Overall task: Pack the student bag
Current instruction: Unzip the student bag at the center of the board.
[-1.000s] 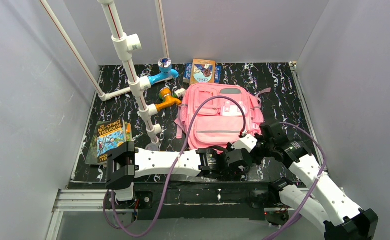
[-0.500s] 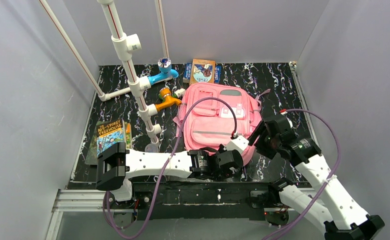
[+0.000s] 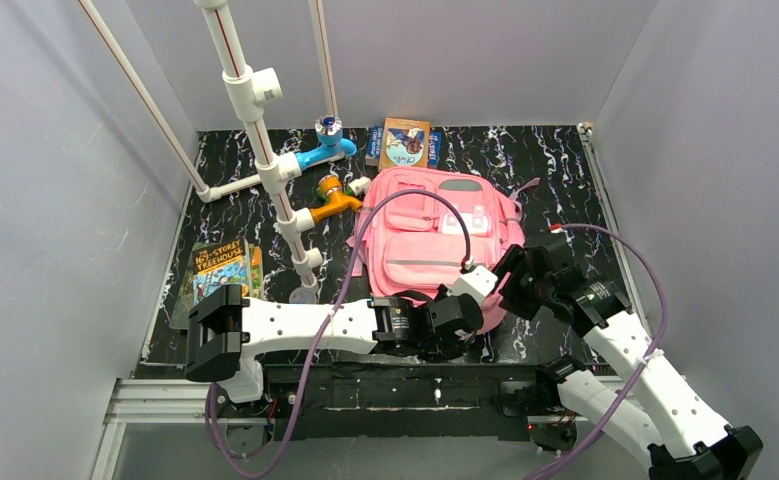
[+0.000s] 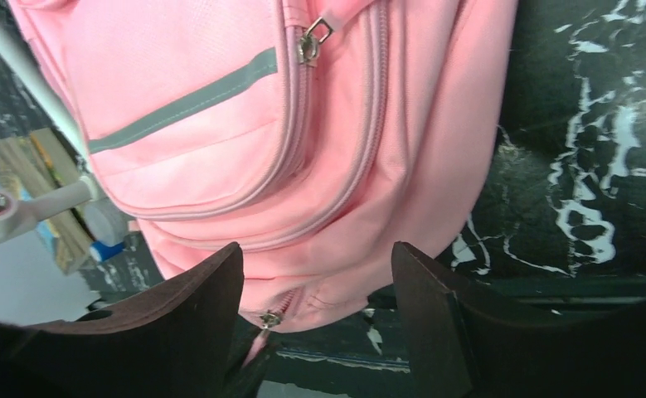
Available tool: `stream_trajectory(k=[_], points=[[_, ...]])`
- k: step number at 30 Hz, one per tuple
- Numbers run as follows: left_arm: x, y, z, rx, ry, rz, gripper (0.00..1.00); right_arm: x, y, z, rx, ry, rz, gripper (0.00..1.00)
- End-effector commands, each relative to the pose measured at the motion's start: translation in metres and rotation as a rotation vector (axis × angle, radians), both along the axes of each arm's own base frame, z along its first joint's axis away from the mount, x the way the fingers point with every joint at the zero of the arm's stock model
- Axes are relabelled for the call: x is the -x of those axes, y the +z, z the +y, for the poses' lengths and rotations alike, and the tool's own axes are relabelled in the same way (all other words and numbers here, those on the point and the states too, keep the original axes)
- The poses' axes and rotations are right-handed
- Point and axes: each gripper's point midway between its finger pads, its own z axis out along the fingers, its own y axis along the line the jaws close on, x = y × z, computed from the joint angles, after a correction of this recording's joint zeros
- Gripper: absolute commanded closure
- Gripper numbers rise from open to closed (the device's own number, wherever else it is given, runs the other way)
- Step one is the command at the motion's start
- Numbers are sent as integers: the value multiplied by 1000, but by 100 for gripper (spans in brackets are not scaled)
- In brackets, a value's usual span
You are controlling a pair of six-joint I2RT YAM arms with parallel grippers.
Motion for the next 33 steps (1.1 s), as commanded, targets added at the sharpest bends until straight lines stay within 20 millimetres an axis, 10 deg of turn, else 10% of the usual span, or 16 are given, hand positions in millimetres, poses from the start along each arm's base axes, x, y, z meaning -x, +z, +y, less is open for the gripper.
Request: stream_trajectory(k=[1, 10, 14, 20, 26, 33], points=[[-3, 50, -17, 153, 0, -27, 100, -2, -6, 19, -132, -23, 8, 29], [-3, 49, -19, 146, -6, -29, 100, -25, -3, 24, -172, -98, -46, 43], [-4, 45, -13, 135, 15, -27, 100, -42, 3, -6, -8, -181, -128, 99], [-12, 38, 42, 90, 140, -56, 100, -37, 47, -77, 362, -255, -182, 99], [-30, 16, 117, 16, 288, -105, 100, -12, 50, -93, 414, -221, -157, 99], [-58, 9, 150, -42, 373, -167, 100, 9, 73, -122, 482, -294, -159, 99]])
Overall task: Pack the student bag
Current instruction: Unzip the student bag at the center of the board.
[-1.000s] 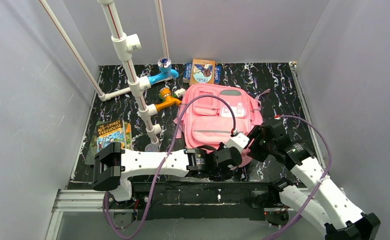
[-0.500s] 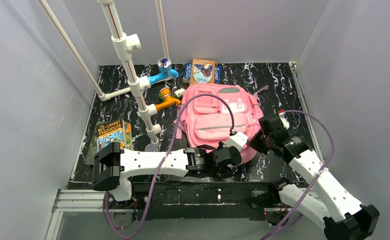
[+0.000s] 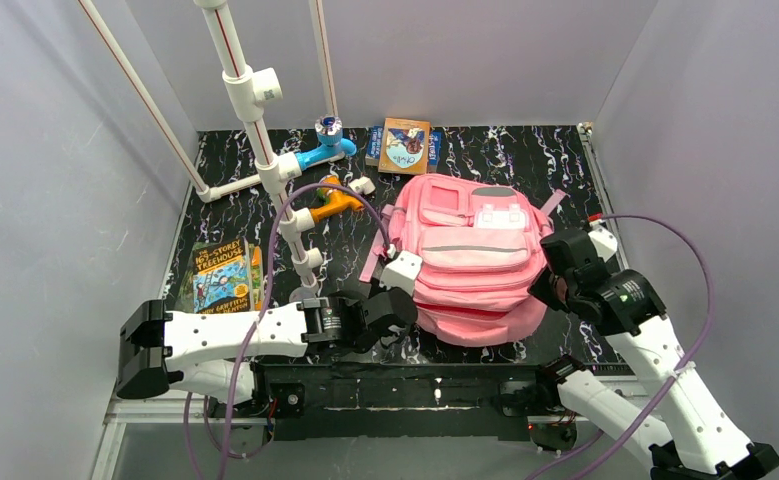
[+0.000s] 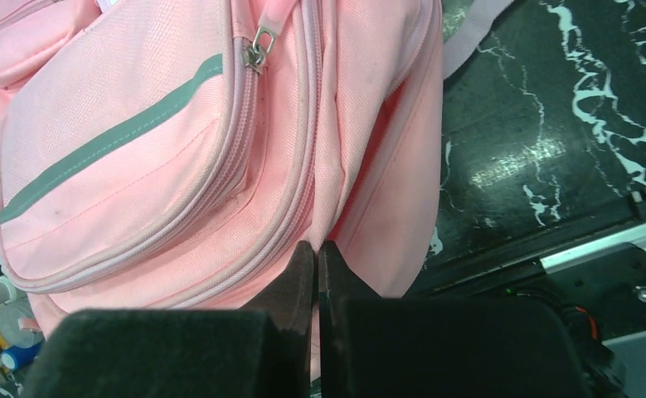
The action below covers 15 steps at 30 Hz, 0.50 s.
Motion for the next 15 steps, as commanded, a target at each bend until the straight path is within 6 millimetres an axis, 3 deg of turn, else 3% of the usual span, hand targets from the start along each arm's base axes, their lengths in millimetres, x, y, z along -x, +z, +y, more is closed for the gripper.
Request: stream_trajectory(k=[1, 6, 11, 15], points=[[-37, -1, 45, -143, 142, -120, 100, 10, 35, -59, 229, -137, -61, 99], [-57, 2, 46, -191, 162, -153, 100, 4, 60, -78, 375, -148, -65, 99], [-59, 20, 16, -109, 72, -151, 100, -7, 89, -90, 504, -145, -82, 99], [-71, 17, 12, -172, 93, -150, 100, -13, 113, -98, 552, -166, -127, 99]])
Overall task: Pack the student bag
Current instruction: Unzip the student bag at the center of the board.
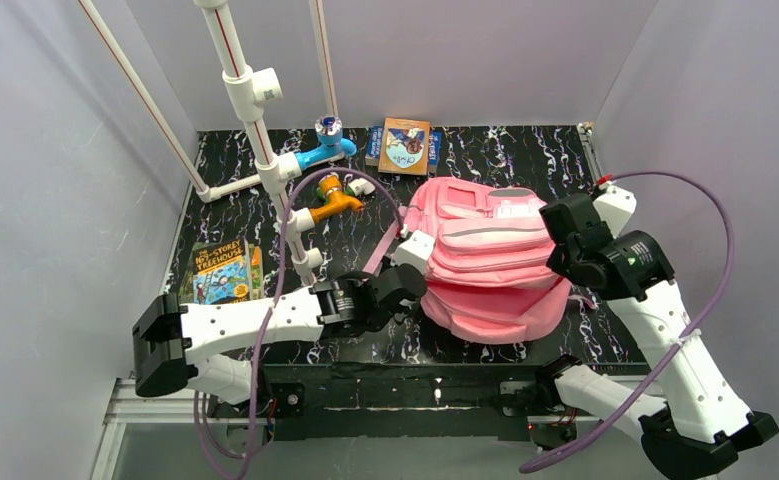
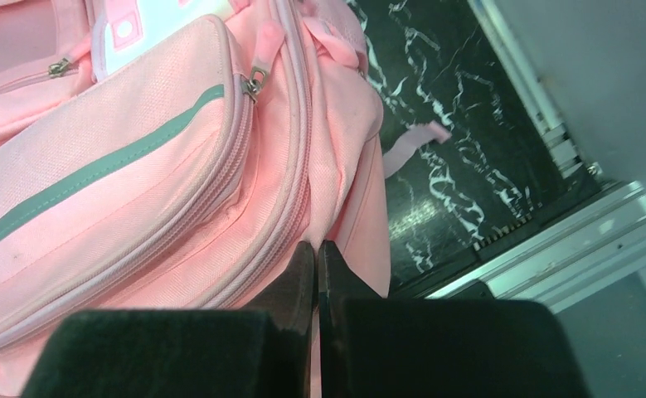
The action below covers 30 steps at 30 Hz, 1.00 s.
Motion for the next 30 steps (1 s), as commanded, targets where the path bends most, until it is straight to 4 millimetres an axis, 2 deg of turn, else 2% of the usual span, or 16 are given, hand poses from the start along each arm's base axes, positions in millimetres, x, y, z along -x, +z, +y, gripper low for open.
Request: stream_trajectory(k=[1, 3, 4, 5, 6, 7, 10, 13, 15, 16, 19, 20, 22, 25, 30], points=[[-33, 4, 22, -157, 102, -71, 100, 4, 55, -56, 257, -104, -128, 99], [-33, 3, 14, -167, 69, -53, 100, 0, 54, -44, 198, -65, -124, 99], [-31, 8, 6, -140, 38, -42, 100, -5, 47, -29, 148, 3, -114, 99], [-23, 10, -7, -92, -18, -5, 100, -8, 32, -12, 110, 100, -81, 87], [-15, 15, -19, -37, -70, 31, 100, -9, 18, 6, 47, 183, -56, 69], [-8, 22, -32, 19, -119, 64, 100, -8, 6, 24, -23, 248, -36, 57], [14, 41, -65, 134, -235, 143, 100, 7, -12, 72, -262, 407, 1, 38], [31, 49, -84, 165, -305, 174, 100, 32, -3, 114, -440, 654, -4, 28], [34, 47, -86, 163, -310, 181, 100, 44, 5, 122, -464, 767, -6, 25], [34, 46, -86, 161, -307, 182, 100, 48, 8, 123, -452, 816, -10, 19], [33, 45, -84, 163, -302, 180, 100, 48, 5, 125, -382, 934, -1, 8], [33, 46, -84, 166, -301, 178, 100, 42, 2, 125, -352, 961, -12, 5], [32, 48, -85, 177, -296, 176, 100, 33, -7, 128, -280, 1046, -28, 5], [30, 54, -86, 192, -284, 169, 100, 22, 1, 138, -247, 1147, -132, 7], [26, 69, -86, 252, -238, 161, 100, 26, -16, 159, -322, 1251, -150, 9]])
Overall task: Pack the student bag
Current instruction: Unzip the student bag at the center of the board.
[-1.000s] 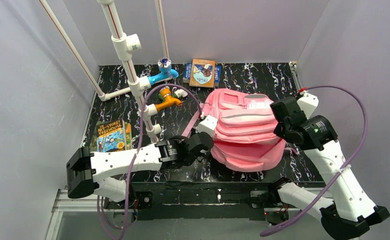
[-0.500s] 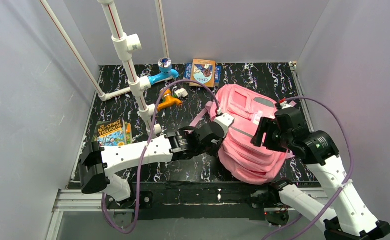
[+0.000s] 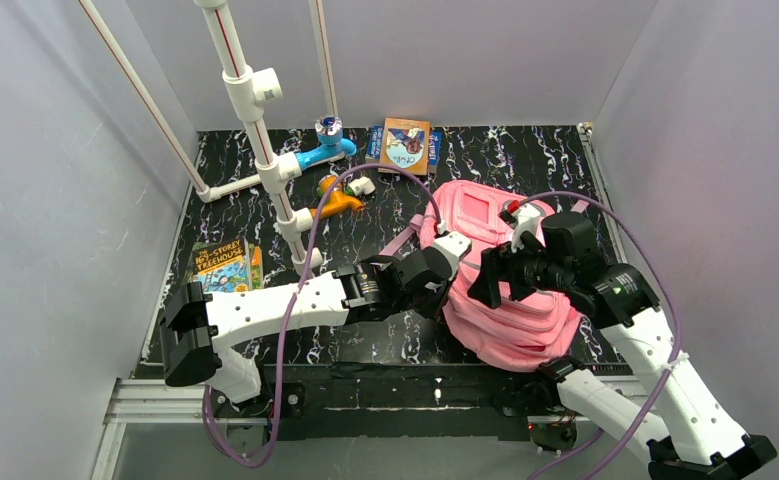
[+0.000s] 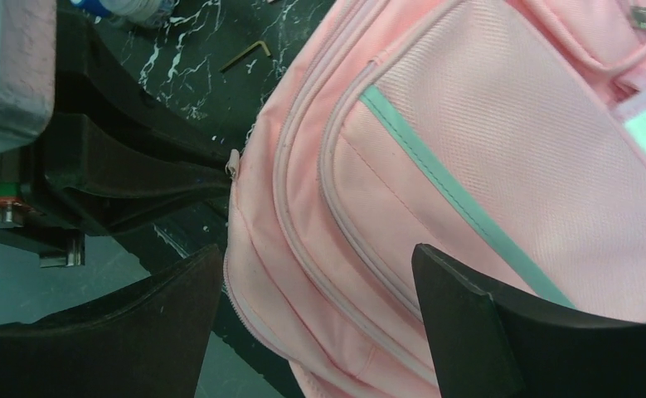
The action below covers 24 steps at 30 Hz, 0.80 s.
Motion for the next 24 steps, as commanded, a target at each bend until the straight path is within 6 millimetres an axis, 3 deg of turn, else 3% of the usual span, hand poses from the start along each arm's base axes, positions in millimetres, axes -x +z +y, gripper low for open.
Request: stream_trajectory(k=[1, 9, 14, 15, 18, 20, 22, 24], points=[[-11, 65, -15, 197, 58, -51, 100, -6, 8, 28, -118, 162, -121, 10], [-10, 96, -39, 310, 63, -1, 100, -17, -2, 26, -97, 142, -177, 17], [-13, 108, -46, 329, 61, -8, 100, -26, 2, 19, -93, 69, -221, 47], [-15, 107, -44, 322, 74, -14, 100, -25, 3, 19, -95, 74, -218, 46], [-20, 107, -43, 311, 97, -11, 100, -13, 6, 24, -122, 121, -192, 27], [-21, 108, -45, 310, 100, -12, 100, -5, 9, 27, -143, 156, -184, 21], [-23, 110, -46, 312, 105, -18, 100, -4, 6, 23, -124, 143, -165, 19], [-25, 115, -48, 319, 109, -23, 100, -9, -3, 17, -79, 97, -141, 24]])
